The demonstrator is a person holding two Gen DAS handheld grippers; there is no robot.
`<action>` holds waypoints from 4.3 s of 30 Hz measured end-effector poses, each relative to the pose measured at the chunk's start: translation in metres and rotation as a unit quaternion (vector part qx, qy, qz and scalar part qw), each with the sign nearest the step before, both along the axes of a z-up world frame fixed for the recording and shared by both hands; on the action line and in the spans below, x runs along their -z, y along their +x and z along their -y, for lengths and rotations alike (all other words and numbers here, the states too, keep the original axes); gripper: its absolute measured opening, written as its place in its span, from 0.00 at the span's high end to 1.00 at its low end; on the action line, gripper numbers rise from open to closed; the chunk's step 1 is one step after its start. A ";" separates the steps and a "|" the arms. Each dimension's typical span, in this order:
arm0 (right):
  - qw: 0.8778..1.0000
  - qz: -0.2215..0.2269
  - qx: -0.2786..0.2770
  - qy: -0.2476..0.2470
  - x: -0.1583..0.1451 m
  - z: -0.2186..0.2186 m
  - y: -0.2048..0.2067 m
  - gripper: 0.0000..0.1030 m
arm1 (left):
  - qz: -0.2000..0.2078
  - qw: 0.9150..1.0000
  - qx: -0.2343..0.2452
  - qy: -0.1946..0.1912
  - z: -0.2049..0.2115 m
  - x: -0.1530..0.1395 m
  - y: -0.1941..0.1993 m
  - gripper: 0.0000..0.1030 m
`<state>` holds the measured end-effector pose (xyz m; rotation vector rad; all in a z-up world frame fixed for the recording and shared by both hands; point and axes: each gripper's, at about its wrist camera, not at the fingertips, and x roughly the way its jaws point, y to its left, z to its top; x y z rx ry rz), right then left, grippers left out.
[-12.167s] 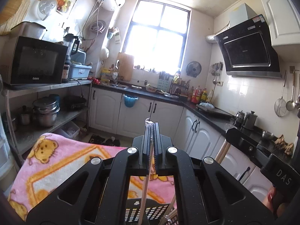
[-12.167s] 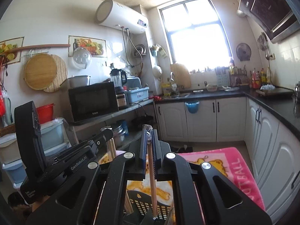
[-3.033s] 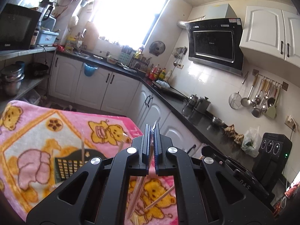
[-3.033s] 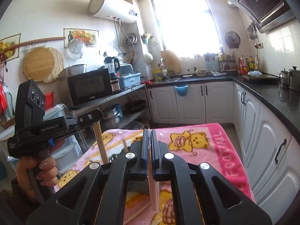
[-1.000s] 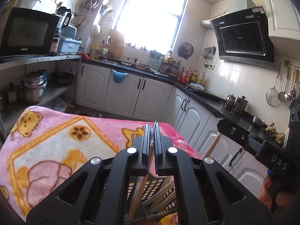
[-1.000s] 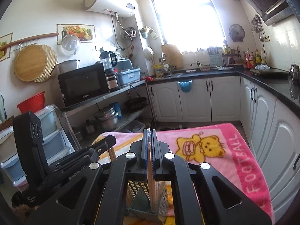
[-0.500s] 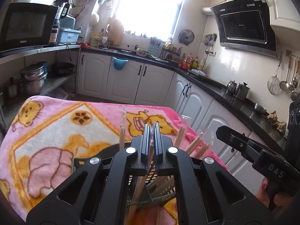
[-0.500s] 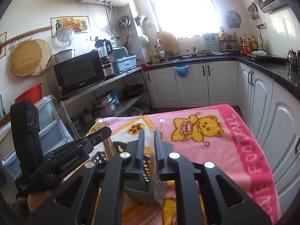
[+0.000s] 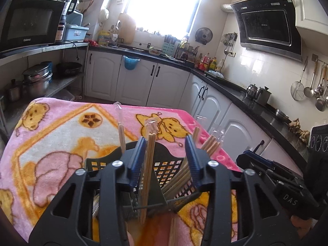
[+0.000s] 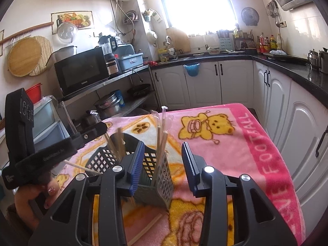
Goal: Organize utensils
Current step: 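Withdraw both open grippers from the caddy toward the chopstick pile, then close the left gripper on a wrapped chopstick while the right gripper grasps another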
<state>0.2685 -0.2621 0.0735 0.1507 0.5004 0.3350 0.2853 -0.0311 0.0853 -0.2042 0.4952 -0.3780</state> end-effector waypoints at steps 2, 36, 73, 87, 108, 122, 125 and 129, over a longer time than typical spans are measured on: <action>1.000 0.000 0.000 -0.003 0.001 0.000 -0.003 0.63 | -0.001 1.000 0.000 0.000 -0.001 0.000 -0.002 0.61; 1.000 0.014 -0.013 -0.018 0.002 -0.003 -0.058 0.51 | 0.032 0.999 -0.005 -0.019 -0.028 -0.017 -0.089 0.10; 0.993 -0.069 -0.074 -0.058 0.067 -0.056 -0.066 0.50 | -0.064 0.995 -0.077 0.006 -0.079 0.072 -0.111 0.10; 0.988 -0.116 -0.070 -0.069 0.104 -0.065 -0.056 0.50 | -0.119 0.989 -0.077 0.030 -0.081 0.112 -0.110 0.10; 0.981 -0.176 -0.053 -0.062 0.139 -0.070 -0.018 0.50 | -0.223 0.972 -0.063 -0.032 -0.096 0.160 -0.071 0.46; 0.975 -0.216 -0.023 -0.042 0.152 -0.067 0.014 0.52 | -0.225 0.970 -0.087 -0.013 -0.100 0.164 -0.054 0.78; 0.974 -0.224 -0.016 -0.033 0.154 -0.065 0.020 0.55 | -0.226 0.970 -0.092 -0.016 -0.104 0.165 -0.052 0.84; 0.973 -0.227 -0.005 -0.035 0.155 -0.063 0.027 0.64 | -0.224 0.970 -0.097 -0.018 -0.107 0.167 -0.053 0.88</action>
